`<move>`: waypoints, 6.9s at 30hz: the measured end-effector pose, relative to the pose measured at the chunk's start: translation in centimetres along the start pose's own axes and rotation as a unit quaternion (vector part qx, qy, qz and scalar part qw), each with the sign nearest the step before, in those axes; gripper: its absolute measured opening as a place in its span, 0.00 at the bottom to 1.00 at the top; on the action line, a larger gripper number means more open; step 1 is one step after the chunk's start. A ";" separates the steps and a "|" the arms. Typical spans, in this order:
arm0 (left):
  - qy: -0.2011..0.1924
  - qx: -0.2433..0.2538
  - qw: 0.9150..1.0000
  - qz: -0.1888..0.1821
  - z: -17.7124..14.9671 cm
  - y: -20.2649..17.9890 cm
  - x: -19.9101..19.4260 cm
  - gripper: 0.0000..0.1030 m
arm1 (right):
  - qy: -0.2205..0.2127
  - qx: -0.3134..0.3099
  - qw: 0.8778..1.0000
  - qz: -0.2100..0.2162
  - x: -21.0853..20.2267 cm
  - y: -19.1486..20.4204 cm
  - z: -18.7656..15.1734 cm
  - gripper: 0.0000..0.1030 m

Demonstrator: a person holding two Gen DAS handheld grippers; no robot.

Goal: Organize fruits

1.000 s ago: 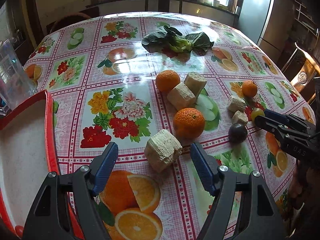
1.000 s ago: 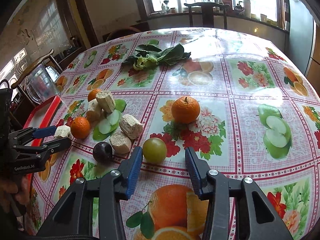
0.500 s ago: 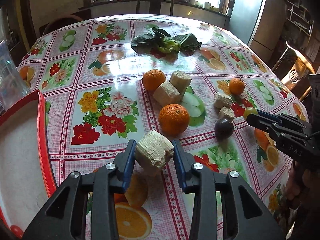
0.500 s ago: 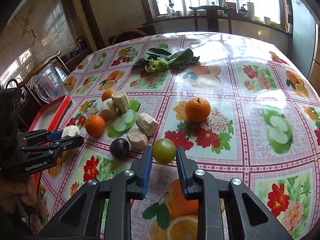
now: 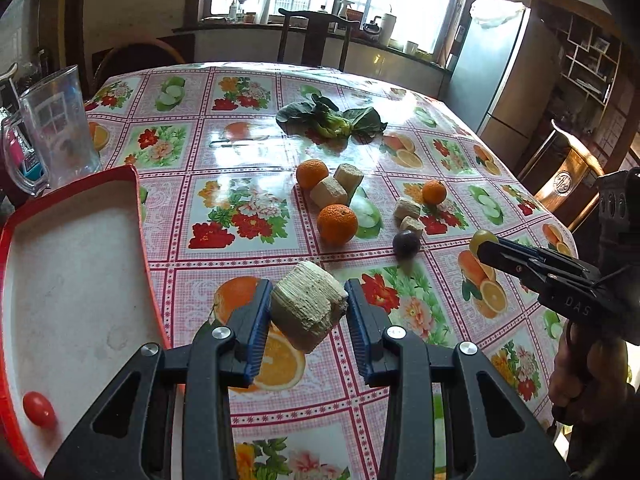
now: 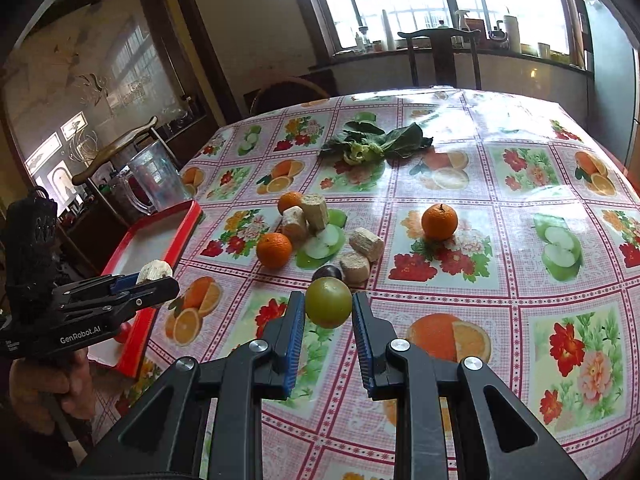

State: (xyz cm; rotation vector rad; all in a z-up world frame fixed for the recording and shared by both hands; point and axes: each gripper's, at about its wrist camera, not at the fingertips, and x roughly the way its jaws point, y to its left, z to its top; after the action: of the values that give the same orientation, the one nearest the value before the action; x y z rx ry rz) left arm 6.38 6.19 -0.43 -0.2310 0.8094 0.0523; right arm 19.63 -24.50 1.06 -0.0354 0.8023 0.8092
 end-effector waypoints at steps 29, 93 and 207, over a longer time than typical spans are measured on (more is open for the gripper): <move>-0.077 -0.089 0.992 0.046 -4.5 11.8 -11.0 0.33 | 0.029 -0.093 0.988 0.117 1.9 16.9 0.3 0.24; -0.028 -0.140 0.986 0.090 -4.9 17.5 -8.5 0.51 | 0.068 -0.115 0.984 0.114 5.2 19.3 -0.2 0.41; -0.015 -0.061 0.998 -0.022 -2.5 2.8 -2.7 0.33 | 0.007 -0.030 0.999 0.029 -0.9 6.8 -0.4 0.33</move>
State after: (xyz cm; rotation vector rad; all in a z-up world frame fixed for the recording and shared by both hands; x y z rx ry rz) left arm 2.33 8.47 -0.64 -0.3617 0.7718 0.0636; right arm 14.60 -20.39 3.14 -0.0716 0.7951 0.8883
